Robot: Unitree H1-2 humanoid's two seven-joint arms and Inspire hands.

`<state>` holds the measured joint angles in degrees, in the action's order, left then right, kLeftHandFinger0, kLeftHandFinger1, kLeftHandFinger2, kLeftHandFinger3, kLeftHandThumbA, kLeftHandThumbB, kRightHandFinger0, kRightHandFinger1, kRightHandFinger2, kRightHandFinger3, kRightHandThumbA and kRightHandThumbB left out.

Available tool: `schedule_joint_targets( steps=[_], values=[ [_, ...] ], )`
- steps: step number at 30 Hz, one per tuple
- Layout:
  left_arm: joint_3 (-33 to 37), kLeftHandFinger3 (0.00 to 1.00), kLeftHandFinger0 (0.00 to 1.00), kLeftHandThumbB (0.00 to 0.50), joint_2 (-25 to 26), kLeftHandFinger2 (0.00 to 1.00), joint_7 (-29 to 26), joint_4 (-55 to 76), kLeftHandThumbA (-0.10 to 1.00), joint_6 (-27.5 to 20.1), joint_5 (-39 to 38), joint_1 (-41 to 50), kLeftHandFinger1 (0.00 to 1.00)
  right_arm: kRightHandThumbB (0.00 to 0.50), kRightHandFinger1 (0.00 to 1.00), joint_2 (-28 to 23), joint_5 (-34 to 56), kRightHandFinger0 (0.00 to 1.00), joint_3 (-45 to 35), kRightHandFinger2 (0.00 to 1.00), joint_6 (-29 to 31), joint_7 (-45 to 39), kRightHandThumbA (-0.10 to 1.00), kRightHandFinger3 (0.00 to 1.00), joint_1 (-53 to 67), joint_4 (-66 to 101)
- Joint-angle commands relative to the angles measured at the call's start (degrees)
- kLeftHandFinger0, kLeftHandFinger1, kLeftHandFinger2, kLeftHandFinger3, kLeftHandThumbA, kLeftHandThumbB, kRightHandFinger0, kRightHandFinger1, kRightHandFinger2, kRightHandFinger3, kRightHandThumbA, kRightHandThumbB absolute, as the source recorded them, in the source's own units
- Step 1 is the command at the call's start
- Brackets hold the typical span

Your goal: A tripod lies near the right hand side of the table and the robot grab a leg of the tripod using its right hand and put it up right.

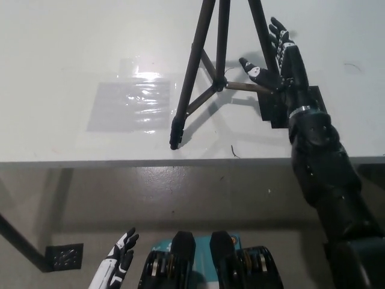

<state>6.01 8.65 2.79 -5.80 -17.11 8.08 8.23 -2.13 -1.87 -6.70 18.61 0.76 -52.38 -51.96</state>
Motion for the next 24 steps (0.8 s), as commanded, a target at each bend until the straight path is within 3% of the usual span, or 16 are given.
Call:
schedule_joint_targets(
  steps=[1,2,5,7,8,10,11,13,15,16,17,19,20,22,24],
  values=[
    [-0.5,1.00,1.00,0.464,0.3,1.00,-0.3,1.8,1.00,-2.8,-0.1,0.2,1.00,0.500,1.00,0.1,15.7,1.00,1.2,1.00,-10.9,-13.7,0.78,1.00,4.5,28.8],
    [-0.6,1.00,1.00,0.468,0.2,1.00,-0.3,2.2,1.00,-2.0,0.0,0.3,1.00,0.500,1.00,0.0,19.4,1.00,1.8,1.00,-14.2,-13.7,0.73,1.00,7.4,38.9],
    [-0.6,1.00,1.00,0.465,0.5,1.00,-0.2,2.5,1.00,-1.6,0.3,0.0,1.00,0.500,1.00,-2.7,23.7,1.00,4.1,1.00,-18.2,-13.6,0.73,1.00,12.4,56.3],
    [-0.6,1.00,1.00,0.466,0.7,1.00,-0.1,2.4,1.00,-1.5,0.2,-0.2,1.00,0.500,1.00,-4.3,23.1,1.00,5.1,1.00,-18.5,-12.3,0.77,1.00,15.0,64.2],
    [-0.6,1.00,1.00,0.458,0.7,1.00,0.0,2.4,1.00,-1.6,0.1,-0.2,1.00,0.500,1.00,-4.6,20.2,1.00,5.6,1.00,-19.5,-9.8,0.85,1.00,16.8,71.5],
    [-0.5,1.00,1.00,0.452,0.9,1.00,0.3,2.3,1.00,-1.9,-0.2,-0.1,1.00,0.500,1.00,-5.7,20.3,1.00,6.0,1.00,-19.9,-9.5,0.88,1.00,18.8,76.3],
    [-0.5,1.00,1.00,0.445,0.9,1.00,0.3,2.1,1.00,-1.9,-0.2,-0.4,1.00,0.500,1.00,-6.9,21.8,1.00,6.1,1.00,-20.4,-8.9,0.81,1.00,20.9,81.2],
    [-0.5,1.00,1.00,0.452,0.9,1.00,0.2,1.9,1.00,-1.8,0.1,-0.6,1.00,0.500,1.00,-7.6,21.8,1.00,6.7,1.00,-18.3,-7.3,0.79,1.00,27.4,89.7],
    [-0.5,1.00,1.00,0.454,1.0,1.00,0.2,1.9,1.00,-1.9,0.2,-0.6,1.00,0.500,1.00,-6.2,18.2,1.00,7.0,1.00,-17.6,-6.3,0.89,1.00,30.6,93.2],
    [-0.4,1.00,1.00,0.449,0.9,1.00,0.1,1.7,1.00,-2.1,0.3,-0.4,1.00,0.500,1.00,-3.3,10.7,1.00,7.0,1.00,-12.8,-6.0,1.00,1.00,33.9,94.2],
    [-0.4,1.00,1.00,0.446,0.8,1.00,0.1,1.4,1.00,-2.4,0.1,-0.5,1.00,0.500,1.00,-2.3,9.0,1.00,7.7,1.00,-8.2,-6.3,1.00,1.00,36.5,93.9],
    [-0.4,1.00,1.00,0.441,1.0,1.00,0.2,1.3,1.00,-2.7,-0.2,-0.3,1.00,0.500,1.00,-4.1,10.2,1.00,10.5,1.00,0.1,-9.1,0.85,1.00,41.7,92.3],
    [-0.5,1.00,1.00,0.442,0.9,1.00,0.2,1.1,1.00,-2.9,-0.4,-0.5,1.00,0.500,1.00,-3.4,8.2,1.00,11.9,1.00,4.5,-9.6,0.86,1.00,44.8,90.6],
    [-0.5,1.00,1.00,0.455,0.9,1.00,0.3,1.0,1.00,-2.6,-0.7,-0.8,1.00,0.464,1.00,-2.7,6.2,1.00,15.0,1.00,5.9,-10.2,0.85,1.00,51.1,89.6],
    [-0.4,1.00,1.00,0.456,0.8,1.00,0.4,1.0,1.00,-2.5,-0.6,-0.6,1.00,0.473,1.00,-0.4,4.2,1.00,16.2,1.00,6.9,-9.0,0.86,1.00,55.2,88.1]
  ],
)
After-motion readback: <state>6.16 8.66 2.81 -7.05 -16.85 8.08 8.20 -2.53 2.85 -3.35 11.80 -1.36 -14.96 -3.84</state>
